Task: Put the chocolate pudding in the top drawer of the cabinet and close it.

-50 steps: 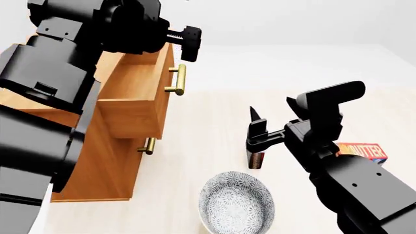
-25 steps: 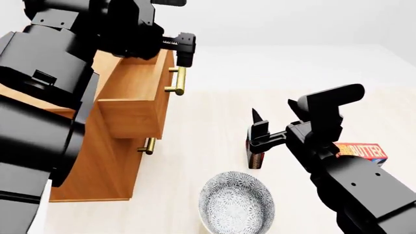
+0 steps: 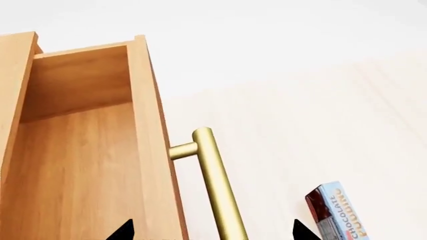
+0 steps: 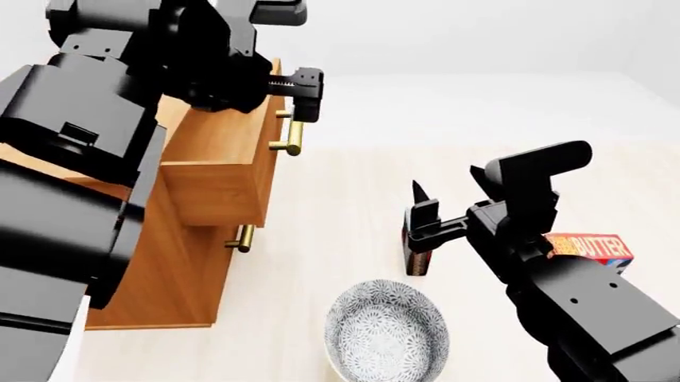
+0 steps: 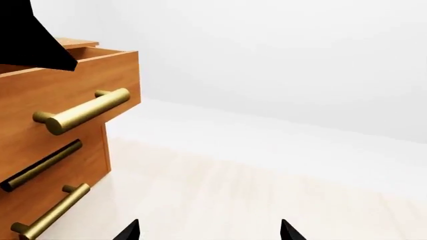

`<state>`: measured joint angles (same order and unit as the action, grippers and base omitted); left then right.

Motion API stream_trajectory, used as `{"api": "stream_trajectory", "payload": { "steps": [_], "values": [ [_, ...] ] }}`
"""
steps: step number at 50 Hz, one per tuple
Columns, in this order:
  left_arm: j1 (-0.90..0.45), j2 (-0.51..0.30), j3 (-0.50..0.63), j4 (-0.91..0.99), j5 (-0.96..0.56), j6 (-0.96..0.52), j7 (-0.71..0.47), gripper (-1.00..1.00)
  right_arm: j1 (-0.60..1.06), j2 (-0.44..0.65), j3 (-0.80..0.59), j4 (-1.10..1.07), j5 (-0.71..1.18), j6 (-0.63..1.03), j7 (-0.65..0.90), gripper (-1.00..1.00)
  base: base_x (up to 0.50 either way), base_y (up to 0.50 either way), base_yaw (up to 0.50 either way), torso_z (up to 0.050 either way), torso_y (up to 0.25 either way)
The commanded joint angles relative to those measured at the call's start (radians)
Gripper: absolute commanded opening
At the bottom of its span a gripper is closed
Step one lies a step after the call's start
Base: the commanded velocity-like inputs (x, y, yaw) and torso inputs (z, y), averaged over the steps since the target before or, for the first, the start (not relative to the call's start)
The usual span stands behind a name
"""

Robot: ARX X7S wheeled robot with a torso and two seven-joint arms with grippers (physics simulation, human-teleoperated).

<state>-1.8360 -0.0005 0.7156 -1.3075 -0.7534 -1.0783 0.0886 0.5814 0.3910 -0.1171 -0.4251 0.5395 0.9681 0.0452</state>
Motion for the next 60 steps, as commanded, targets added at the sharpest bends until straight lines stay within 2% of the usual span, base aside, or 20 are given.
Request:
{"api": "stream_trajectory", "payload": {
  "steps": [1, 18, 36, 48, 54, 60],
  "values": [
    [0.004, 0.000, 0.089, -0.001, -0.095, 0.010, 0.004, 1.00, -0.003, 0.001, -0.006, 0.015, -0.002, -0.015, -0.002, 1.00, 0.00, 0.00, 0.00, 0.000, 0.000],
    [0.008, 0.000, 0.157, -0.001, -0.134, 0.022, -0.007, 1.00, -0.013, 0.008, -0.004, 0.004, 0.009, -0.013, -0.001, 1.00, 0.00, 0.00, 0.00, 0.000, 0.000],
    [0.032, 0.000, 0.170, -0.001, -0.112, 0.041, -0.015, 1.00, -0.009, 0.009, -0.016, 0.016, 0.007, -0.020, 0.001, 1.00, 0.00, 0.00, 0.00, 0.000, 0.000],
    [0.055, 0.000, 0.115, -0.001, -0.047, 0.049, -0.009, 1.00, -0.007, 0.007, -0.027, 0.040, 0.002, -0.038, -0.004, 1.00, 0.00, 0.00, 0.00, 0.000, 0.000],
    [0.065, 0.000, 0.053, -0.001, 0.011, 0.044, 0.015, 1.00, -0.006, 0.005, -0.034, 0.057, -0.002, -0.049, -0.008, 1.00, 0.00, 0.00, 0.00, 0.000, 0.000],
    [0.071, 0.000, -0.055, -0.001, 0.105, 0.027, 0.044, 1.00, -0.007, 0.001, -0.041, 0.076, -0.006, -0.062, -0.012, 1.00, 0.00, 0.00, 0.00, 0.000, 0.000]
  ]
}}
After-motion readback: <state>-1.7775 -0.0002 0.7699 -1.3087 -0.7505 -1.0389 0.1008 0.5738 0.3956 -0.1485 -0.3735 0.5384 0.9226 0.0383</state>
